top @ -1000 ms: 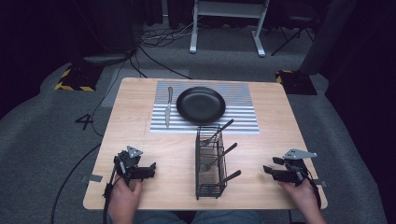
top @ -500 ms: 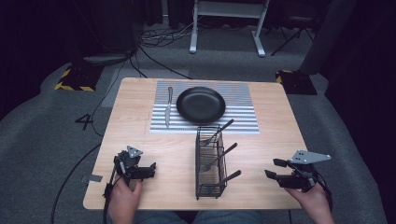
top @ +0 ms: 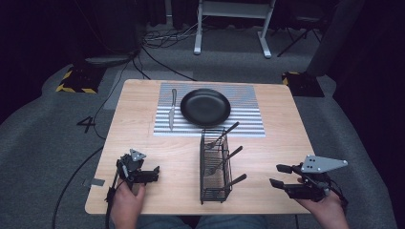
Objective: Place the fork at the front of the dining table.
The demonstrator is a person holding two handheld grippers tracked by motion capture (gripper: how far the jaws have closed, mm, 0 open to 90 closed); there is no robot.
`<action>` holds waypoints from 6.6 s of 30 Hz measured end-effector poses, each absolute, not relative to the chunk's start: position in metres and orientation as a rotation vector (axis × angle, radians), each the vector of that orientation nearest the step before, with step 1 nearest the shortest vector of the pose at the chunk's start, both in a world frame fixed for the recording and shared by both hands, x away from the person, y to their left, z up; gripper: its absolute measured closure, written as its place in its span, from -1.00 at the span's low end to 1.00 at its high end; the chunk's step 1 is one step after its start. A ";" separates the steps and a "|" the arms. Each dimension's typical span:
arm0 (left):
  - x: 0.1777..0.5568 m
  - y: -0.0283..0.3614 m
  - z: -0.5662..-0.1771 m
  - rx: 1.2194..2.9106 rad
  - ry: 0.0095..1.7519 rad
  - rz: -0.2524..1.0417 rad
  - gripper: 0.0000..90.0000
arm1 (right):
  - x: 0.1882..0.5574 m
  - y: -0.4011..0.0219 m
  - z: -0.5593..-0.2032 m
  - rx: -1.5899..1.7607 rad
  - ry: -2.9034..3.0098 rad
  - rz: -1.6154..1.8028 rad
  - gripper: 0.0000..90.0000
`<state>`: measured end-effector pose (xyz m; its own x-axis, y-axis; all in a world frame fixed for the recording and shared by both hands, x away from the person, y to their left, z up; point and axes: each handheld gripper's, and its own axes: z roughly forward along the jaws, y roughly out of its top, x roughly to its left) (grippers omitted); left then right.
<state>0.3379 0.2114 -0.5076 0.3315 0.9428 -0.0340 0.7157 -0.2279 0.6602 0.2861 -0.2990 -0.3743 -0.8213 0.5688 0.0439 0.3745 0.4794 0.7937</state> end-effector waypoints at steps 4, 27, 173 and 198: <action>0.338 0.211 -0.508 2.020 1.451 0.508 -0.99 | 0.284 -0.291 -0.370 0.780 2.545 1.285 0.10; 0.338 0.211 -0.508 2.020 1.451 0.508 -1.00 | 0.283 -0.232 -0.373 0.551 2.682 1.345 0.22; 0.339 0.212 -0.508 2.014 1.456 0.511 -1.00 | 0.511 -0.254 -0.361 0.855 2.454 1.202 0.92; 0.339 0.212 -0.508 2.014 1.456 0.510 -1.00 | 0.521 -0.230 -0.376 0.870 2.468 1.128 0.78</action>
